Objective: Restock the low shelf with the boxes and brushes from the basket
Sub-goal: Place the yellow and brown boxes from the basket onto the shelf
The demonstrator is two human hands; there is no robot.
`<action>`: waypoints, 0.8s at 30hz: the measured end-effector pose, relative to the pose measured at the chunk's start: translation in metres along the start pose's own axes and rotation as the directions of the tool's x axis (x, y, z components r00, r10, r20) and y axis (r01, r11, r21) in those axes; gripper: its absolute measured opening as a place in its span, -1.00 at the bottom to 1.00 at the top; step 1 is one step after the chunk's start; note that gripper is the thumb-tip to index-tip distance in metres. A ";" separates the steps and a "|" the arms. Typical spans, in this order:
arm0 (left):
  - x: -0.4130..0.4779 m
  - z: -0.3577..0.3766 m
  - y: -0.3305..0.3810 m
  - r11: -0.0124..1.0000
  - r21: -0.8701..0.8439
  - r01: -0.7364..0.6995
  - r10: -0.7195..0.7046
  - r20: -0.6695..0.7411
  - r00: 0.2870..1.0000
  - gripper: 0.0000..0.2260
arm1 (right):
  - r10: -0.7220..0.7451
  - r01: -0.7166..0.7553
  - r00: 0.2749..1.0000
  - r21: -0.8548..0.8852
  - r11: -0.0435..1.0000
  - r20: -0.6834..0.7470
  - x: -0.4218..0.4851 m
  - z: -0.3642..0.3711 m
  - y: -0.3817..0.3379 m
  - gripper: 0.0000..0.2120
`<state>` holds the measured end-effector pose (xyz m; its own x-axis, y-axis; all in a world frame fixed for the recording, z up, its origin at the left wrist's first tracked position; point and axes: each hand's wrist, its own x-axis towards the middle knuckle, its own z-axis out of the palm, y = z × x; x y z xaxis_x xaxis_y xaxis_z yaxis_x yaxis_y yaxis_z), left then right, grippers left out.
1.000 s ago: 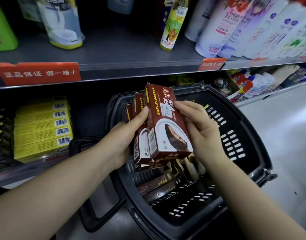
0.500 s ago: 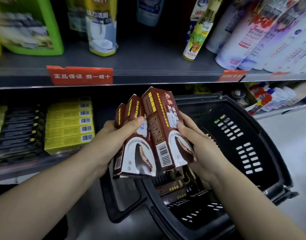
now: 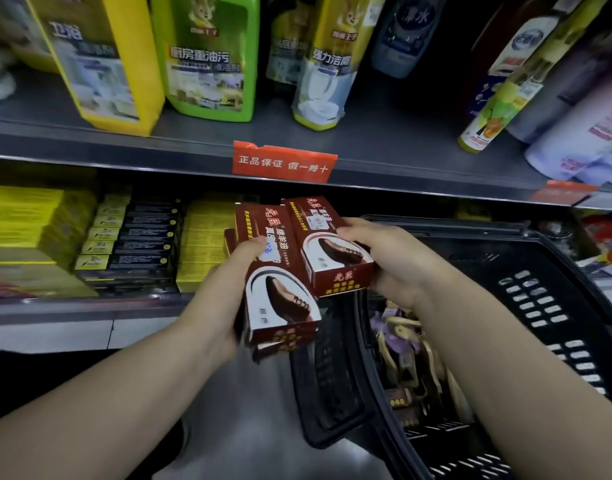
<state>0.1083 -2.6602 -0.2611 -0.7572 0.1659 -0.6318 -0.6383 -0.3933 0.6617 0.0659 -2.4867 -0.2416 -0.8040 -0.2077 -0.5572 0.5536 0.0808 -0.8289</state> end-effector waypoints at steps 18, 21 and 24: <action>0.024 0.008 -0.048 0.989 -0.116 0.096 -0.102 -0.045 0.994 -0.46 | 0.151 -0.193 0.972 -0.241 0.951 -0.182 -0.002 -0.044 0.000 -0.89; 0.034 -0.011 -0.039 0.990 -0.135 0.031 -0.062 -0.230 0.971 -0.45 | 0.153 -0.221 0.971 -0.445 0.868 -0.185 0.033 -0.037 -0.013 -0.89; 0.045 -0.028 -0.027 0.993 -0.100 -0.067 0.021 -0.408 0.913 -0.44 | 0.123 -0.208 0.978 -0.757 0.620 -0.168 0.085 -0.018 -0.012 -0.92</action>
<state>0.0949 -2.6676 -0.3186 -0.6477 -0.2254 -0.7278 -0.5689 -0.4923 0.6588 -0.0128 -2.4877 -0.2801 -0.7548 -0.0295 -0.6553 0.3460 0.8308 -0.4359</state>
